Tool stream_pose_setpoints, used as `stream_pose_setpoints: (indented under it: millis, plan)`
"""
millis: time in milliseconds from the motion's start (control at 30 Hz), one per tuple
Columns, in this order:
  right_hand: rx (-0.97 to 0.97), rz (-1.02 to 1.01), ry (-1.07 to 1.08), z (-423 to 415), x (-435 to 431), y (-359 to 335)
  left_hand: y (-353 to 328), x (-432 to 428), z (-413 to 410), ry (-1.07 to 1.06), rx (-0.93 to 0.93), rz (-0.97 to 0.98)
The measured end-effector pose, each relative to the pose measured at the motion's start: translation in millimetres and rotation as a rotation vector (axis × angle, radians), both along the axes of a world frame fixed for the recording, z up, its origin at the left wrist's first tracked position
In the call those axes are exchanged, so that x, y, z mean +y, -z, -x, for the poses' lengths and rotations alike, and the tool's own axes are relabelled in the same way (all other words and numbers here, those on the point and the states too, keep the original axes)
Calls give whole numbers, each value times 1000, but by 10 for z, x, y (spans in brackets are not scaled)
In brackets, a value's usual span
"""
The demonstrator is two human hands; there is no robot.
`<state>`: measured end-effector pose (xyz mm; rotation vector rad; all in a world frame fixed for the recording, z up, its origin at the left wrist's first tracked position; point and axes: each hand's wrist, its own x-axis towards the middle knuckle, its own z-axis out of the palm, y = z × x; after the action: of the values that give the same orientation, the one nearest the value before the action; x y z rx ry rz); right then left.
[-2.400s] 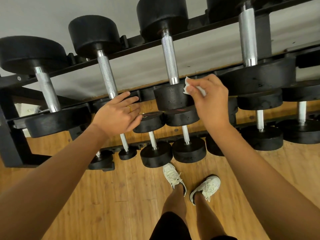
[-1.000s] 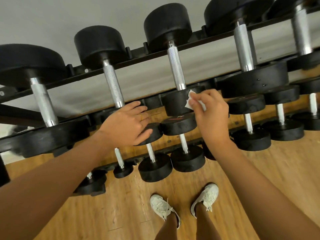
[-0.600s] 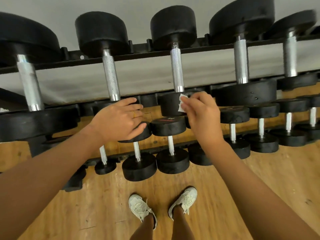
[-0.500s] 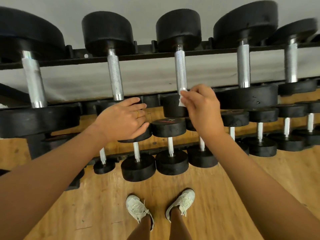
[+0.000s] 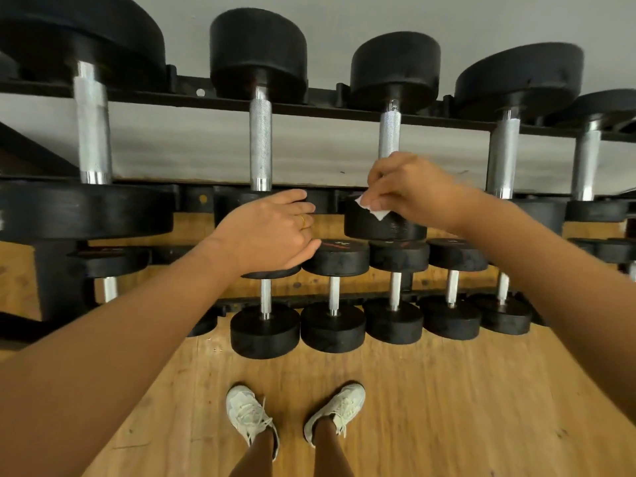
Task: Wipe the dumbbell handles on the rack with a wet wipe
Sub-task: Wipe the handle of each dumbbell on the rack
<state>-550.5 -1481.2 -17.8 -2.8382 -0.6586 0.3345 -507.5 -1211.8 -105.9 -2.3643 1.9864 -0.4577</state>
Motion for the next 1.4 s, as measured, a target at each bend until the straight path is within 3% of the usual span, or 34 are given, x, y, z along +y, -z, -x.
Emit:
stream_pose_setpoints:
  millis: [367, 800, 1167, 1400]
  plan:
    - [459, 64, -65, -557, 193, -96, 37, 3, -8, -5, 6, 14]
    - [617, 26, -126, -547, 241, 46, 5, 5, -9, -7, -6, 10]
    - [518, -16, -131, -343, 218, 138, 4, 2, -15, -1, 28, 33]
    - [156, -300, 1, 135, -56, 390, 7, 12, -1, -11, 55, 38]
